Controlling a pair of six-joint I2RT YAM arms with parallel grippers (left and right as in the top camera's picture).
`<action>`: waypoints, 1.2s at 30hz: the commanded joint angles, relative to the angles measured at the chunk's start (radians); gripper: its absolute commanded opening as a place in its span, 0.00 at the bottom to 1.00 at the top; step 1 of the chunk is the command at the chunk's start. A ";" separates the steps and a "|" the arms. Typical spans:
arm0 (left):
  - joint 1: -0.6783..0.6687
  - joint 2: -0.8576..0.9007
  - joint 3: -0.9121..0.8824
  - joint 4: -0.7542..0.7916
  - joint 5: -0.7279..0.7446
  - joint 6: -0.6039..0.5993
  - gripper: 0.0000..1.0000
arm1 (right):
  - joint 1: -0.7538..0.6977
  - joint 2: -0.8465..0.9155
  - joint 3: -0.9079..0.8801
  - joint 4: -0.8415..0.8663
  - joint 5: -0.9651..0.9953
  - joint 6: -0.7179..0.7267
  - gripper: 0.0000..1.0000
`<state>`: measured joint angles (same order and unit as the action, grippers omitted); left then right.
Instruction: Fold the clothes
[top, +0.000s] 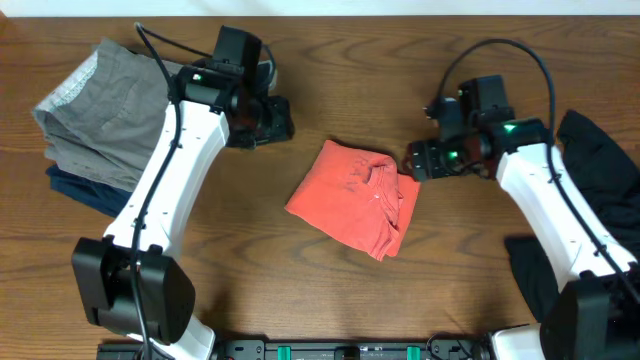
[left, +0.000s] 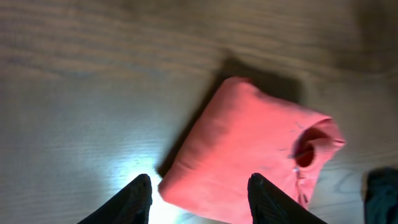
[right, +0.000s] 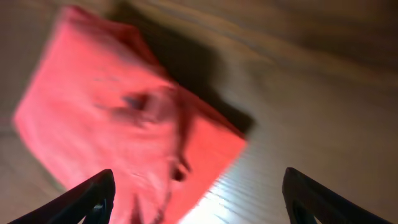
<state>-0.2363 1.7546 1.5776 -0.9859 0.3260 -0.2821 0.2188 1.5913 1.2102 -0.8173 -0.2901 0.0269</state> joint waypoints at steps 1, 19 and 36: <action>0.007 0.017 -0.019 -0.004 -0.005 0.018 0.52 | 0.081 0.013 0.013 0.033 -0.038 -0.039 0.84; 0.007 0.019 -0.019 -0.008 -0.005 0.019 0.53 | 0.225 0.229 0.013 0.026 0.365 0.251 0.77; 0.006 0.019 -0.019 -0.062 -0.005 0.019 0.63 | 0.092 0.180 0.013 -0.149 0.640 0.454 0.83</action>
<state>-0.2317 1.7657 1.5627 -1.0237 0.3264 -0.2802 0.3210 1.7943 1.2110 -0.9680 0.3271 0.4679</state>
